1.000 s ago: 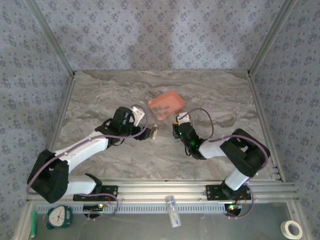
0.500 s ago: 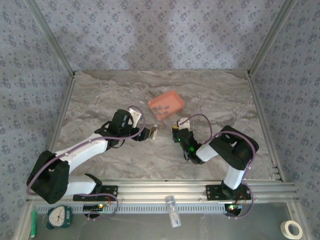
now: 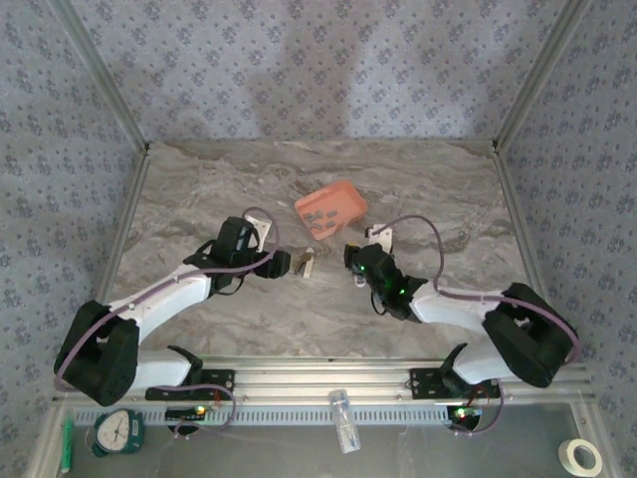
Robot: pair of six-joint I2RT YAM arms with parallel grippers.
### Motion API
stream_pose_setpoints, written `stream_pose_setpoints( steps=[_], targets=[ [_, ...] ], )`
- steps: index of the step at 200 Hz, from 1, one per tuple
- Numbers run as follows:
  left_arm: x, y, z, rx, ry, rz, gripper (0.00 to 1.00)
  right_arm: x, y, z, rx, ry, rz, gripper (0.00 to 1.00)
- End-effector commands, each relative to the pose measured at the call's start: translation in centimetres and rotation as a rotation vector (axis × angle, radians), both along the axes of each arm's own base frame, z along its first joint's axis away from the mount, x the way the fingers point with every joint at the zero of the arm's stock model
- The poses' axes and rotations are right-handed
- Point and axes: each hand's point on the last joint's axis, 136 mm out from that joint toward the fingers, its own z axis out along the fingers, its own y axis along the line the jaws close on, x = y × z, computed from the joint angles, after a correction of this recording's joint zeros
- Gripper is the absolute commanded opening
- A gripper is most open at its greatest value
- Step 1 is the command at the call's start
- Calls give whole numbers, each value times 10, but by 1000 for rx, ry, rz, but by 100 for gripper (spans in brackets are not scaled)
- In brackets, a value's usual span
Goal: Load the staples into the stapler
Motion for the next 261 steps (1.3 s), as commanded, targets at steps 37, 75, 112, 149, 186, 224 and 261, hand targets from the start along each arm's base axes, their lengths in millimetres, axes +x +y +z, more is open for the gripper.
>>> stream_pose_setpoints(
  steps=[37,75,112,149,186,224,261],
  targets=[
    [1,31,0,-86,161,179,80,-43,7,-15,55,390,-29,62],
    [-5,44,-3,-96,170,193,80,-48,60,-11,82,492,25,65],
    [-4,49,5,-107,160,212,80,-45,109,-30,40,600,32,71],
    [-4,54,9,-105,148,225,80,-39,139,-52,44,678,41,73],
    [-4,60,10,-107,122,246,80,-32,148,-70,26,719,64,73],
    [-3,63,11,-103,109,256,80,-25,155,-81,26,722,95,70],
    [-1,65,11,-98,100,259,79,-17,145,-89,-25,709,78,58]
  ],
)
